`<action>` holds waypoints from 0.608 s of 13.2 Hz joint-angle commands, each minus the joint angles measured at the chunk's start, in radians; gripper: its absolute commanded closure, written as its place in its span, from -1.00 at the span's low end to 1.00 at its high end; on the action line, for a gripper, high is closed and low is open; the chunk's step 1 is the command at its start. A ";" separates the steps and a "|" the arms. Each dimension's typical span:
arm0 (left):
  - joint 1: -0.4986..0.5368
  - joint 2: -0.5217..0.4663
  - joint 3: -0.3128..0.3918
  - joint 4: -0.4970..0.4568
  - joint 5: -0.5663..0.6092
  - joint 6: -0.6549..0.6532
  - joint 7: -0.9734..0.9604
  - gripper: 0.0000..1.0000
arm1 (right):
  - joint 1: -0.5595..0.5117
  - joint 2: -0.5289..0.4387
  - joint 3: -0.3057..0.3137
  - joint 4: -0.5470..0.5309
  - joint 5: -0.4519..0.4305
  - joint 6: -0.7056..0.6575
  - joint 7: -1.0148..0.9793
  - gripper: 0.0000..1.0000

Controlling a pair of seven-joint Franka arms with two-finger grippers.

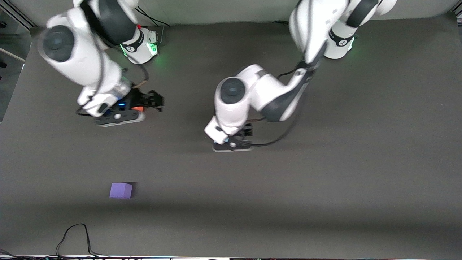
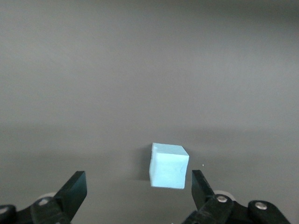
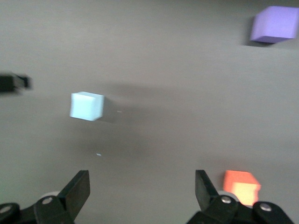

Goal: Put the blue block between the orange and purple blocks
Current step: 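Grasp the blue cube with the right gripper while the left gripper releases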

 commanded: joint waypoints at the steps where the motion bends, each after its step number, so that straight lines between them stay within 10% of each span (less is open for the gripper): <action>1: 0.204 -0.149 -0.012 -0.092 -0.110 -0.106 0.224 -1.00 | -0.001 0.075 0.099 0.021 0.009 0.099 0.143 -1.00; 8: 0.616 -0.338 -0.001 -0.158 -0.046 -0.324 0.680 -1.00 | 0.056 0.433 0.249 0.013 -0.305 0.449 0.529 -1.00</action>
